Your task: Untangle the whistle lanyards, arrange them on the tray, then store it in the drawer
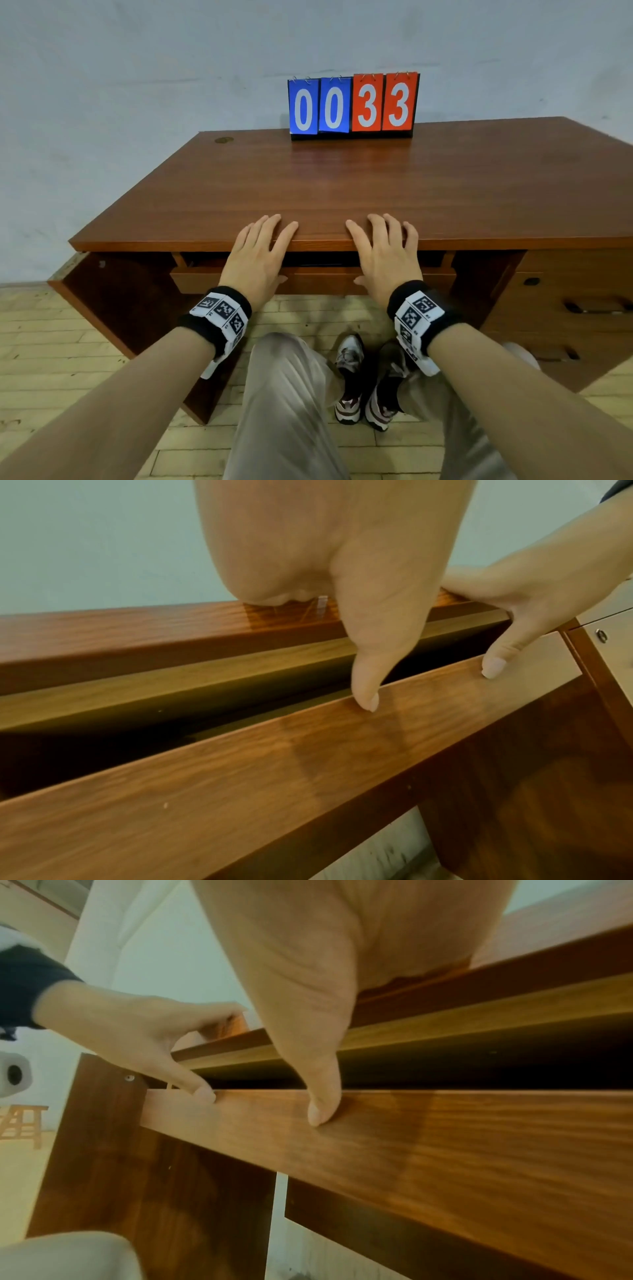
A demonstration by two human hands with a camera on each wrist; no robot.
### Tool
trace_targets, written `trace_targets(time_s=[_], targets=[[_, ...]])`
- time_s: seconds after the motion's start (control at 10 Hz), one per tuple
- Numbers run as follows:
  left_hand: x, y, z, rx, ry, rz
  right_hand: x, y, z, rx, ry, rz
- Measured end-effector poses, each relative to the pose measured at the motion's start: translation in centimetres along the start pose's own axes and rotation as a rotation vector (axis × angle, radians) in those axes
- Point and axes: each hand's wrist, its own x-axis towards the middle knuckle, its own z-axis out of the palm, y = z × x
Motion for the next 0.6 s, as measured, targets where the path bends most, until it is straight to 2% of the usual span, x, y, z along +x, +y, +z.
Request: trace_targets(time_s=[0.2,0.3,0.4,0.5,0.6], targets=[[0.5,0.5,0.7,0.015,0.018,-0.033,0.1,-0.2,0.3,-0.018,0.022,0.019],[1.2,0.9,-0.6,0.037,-0.04,-0.057,0.1,0.0,0.4,0.001,0.019,0.015],[3.0,1.9,-3.7,0.098,-0.199,-0.084,0.0,0.3,-0.8,0.079,-0.057,0.008],[5.4,2.5,-6.2,0.112,-0.356,-0.102,1.4,2.2,-3.1,0.307,-0.157,-0.023],[8.0,1.7,-8.5,0.005,-0.497,-0.045,5.0,5.5,-6.6,0.593,-0.295,-0.089]])
